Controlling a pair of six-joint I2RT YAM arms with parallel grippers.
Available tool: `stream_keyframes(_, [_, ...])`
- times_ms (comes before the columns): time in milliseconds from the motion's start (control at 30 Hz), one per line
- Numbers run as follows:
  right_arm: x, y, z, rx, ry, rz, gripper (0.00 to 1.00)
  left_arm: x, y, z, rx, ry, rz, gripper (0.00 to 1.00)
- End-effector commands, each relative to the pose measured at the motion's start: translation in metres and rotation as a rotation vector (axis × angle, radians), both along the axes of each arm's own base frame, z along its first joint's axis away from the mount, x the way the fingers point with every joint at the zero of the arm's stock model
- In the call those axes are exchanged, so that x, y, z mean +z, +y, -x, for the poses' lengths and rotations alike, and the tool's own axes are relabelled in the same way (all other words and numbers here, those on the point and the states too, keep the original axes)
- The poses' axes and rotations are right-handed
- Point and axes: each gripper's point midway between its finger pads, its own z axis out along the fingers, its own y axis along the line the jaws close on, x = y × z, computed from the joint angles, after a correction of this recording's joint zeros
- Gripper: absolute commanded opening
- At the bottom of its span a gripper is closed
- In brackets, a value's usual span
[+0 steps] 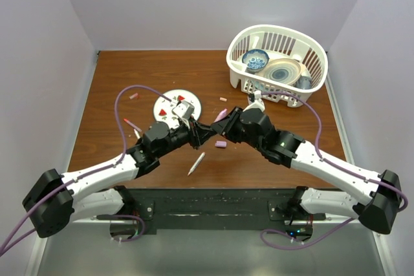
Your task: Insert the pens into the pen caps
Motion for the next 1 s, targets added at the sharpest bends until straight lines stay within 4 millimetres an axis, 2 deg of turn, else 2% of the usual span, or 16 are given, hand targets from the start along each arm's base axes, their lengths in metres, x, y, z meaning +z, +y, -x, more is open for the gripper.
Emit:
stream_keyframes(0, [0.035, 0.009, 0.010, 0.077, -0.105, -0.096, 0.27, 0.035, -0.005, 0.009, -0.053, -0.050, 0.108, 0.00])
stream_keyframes(33, [0.038, 0.006, 0.010, 0.084, -0.129, -0.091, 0.39, 0.043, -0.005, 0.015, -0.072, -0.060, 0.130, 0.00])
stream_keyframes(133, [0.056, -0.002, 0.017, 0.136, -0.252, -0.081, 0.51, 0.056, -0.003, 0.032, -0.139, -0.048, 0.177, 0.00])
stream_keyframes(167, [0.056, -0.004, 0.018, 0.141, -0.273, -0.077, 0.52, 0.057, -0.003, 0.040, -0.167, -0.026, 0.193, 0.00])
stream_keyframes(200, [0.073, -0.009, 0.023, 0.147, -0.324, -0.112, 0.53, 0.058, -0.002, 0.044, -0.180, -0.018, 0.203, 0.00])
stream_keyframes(333, [0.093, -0.019, 0.032, 0.172, -0.433, -0.157, 0.52, 0.076, 0.005, 0.063, -0.232, 0.012, 0.292, 0.00])
stream_keyframes(467, [0.109, -0.019, 0.039, 0.209, -0.512, -0.184, 0.41, 0.086, 0.002, 0.081, -0.328, 0.037, 0.342, 0.00])
stream_keyframes(567, [0.118, -0.016, 0.043, 0.250, -0.554, -0.181, 0.21, 0.094, 0.001, 0.090, -0.380, 0.049, 0.375, 0.00])
stream_keyframes(600, [0.119, -0.014, 0.045, 0.262, -0.556, -0.179, 0.11, 0.096, 0.001, 0.091, -0.387, 0.050, 0.382, 0.00])
stream_keyframes(700, [0.118, -0.013, 0.048, 0.290, -0.557, -0.171, 0.00, 0.102, 0.001, 0.093, -0.400, 0.045, 0.387, 0.00])
stream_keyframes(767, [0.118, -0.013, 0.051, 0.306, -0.565, -0.170, 0.00, 0.106, 0.000, 0.092, -0.400, 0.042, 0.371, 0.22])
stream_keyframes(833, [0.119, -0.013, 0.054, 0.319, -0.574, -0.168, 0.00, 0.108, -0.002, 0.089, -0.390, 0.036, 0.339, 0.39])
stream_keyframes(900, [0.120, -0.014, 0.056, 0.329, -0.576, -0.168, 0.00, 0.109, -0.002, 0.088, -0.387, 0.029, 0.326, 0.45])
stream_keyframes(967, [0.121, -0.013, 0.058, 0.342, -0.579, -0.167, 0.00, 0.112, -0.003, 0.085, -0.379, 0.020, 0.319, 0.47])
